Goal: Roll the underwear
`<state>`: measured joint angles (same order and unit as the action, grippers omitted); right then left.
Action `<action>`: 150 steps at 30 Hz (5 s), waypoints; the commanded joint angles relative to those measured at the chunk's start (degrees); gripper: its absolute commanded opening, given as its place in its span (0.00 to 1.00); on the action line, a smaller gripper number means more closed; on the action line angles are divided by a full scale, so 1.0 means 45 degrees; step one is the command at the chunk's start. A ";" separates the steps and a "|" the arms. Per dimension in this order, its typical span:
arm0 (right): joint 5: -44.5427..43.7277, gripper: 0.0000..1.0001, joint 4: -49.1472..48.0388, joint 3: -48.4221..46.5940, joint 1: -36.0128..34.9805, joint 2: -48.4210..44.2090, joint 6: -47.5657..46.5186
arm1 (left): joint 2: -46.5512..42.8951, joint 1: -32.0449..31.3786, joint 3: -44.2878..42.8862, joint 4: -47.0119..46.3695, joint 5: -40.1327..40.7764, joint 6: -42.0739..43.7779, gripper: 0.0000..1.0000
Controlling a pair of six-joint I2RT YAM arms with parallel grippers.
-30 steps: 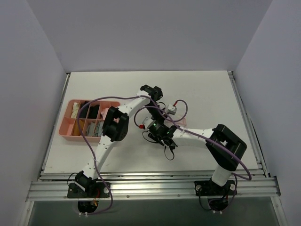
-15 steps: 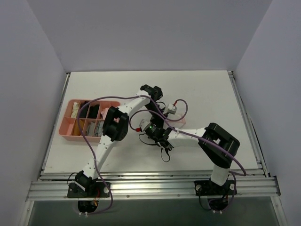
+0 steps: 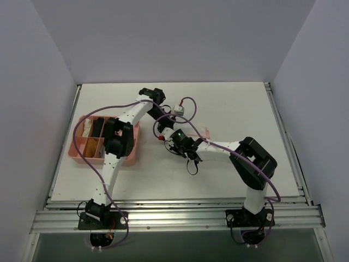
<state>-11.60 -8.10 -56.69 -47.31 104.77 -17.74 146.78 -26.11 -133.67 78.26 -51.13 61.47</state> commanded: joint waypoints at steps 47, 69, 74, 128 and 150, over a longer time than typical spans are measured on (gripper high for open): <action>1.5233 0.00 -0.1482 -0.1055 0.5416 0.4607 0.6071 | -0.6623 -0.0037 0.7771 -0.4643 0.0854 0.1005 0.46; 1.5994 0.00 -0.3357 -0.0157 0.5533 0.4667 0.6969 | -0.4669 -0.1639 0.7165 -0.6238 0.4292 0.1066 0.47; 1.6092 0.00 -0.3435 0.0019 0.5533 0.4589 0.6891 | -0.4571 -0.1718 0.7164 -0.6726 0.4567 0.1008 0.45; -0.4684 0.47 0.1212 0.4982 0.0674 -1.2365 1.2220 | 0.0644 -0.3065 -0.0687 0.3683 0.4020 0.0324 0.02; -0.7307 0.43 0.1918 0.2169 -0.6184 -0.8875 0.9084 | 0.0996 -0.2558 -0.0492 0.3683 0.3238 -0.1024 0.03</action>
<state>-39.72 2.26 -44.60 -71.16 60.47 30.55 148.18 -37.43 -137.01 78.37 -36.67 56.58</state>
